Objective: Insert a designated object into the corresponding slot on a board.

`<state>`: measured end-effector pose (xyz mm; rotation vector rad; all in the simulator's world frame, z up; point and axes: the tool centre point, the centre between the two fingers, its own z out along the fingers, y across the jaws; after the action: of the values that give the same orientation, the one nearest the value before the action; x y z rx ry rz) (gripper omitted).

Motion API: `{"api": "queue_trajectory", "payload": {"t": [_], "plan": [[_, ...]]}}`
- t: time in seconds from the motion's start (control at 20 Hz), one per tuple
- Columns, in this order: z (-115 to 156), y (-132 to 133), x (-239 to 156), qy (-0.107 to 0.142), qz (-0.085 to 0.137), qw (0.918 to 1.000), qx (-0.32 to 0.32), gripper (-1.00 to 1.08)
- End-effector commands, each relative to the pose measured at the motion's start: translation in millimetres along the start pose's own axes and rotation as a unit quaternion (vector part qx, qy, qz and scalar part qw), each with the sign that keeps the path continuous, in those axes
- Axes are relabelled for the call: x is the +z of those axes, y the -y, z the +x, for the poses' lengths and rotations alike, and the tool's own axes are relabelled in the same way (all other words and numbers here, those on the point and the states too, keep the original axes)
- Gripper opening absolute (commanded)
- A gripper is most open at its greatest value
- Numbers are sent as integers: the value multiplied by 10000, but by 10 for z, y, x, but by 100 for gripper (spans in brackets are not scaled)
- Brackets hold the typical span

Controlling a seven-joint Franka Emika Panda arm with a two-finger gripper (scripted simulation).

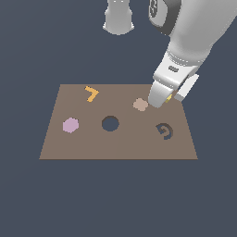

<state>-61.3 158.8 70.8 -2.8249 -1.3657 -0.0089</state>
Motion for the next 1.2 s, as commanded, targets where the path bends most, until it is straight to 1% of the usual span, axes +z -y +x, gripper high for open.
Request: {"api": "queue_trajectory", "payload": {"t": [0.0, 0.3, 0.55, 1.0, 1.05, 1.15], "plan": [[-8, 132, 85, 9, 1, 9994, -340, 100], [-38, 298, 198, 30, 2, 9971, -763, 100], [-38, 301, 212, 33, 5, 9971, -755, 100], [-51, 310, 409, 35, -2, 9969, -792, 100], [-51, 310, 409, 35, -2, 9969, -792, -100], [-51, 310, 409, 35, -2, 9969, -792, -100]]}}
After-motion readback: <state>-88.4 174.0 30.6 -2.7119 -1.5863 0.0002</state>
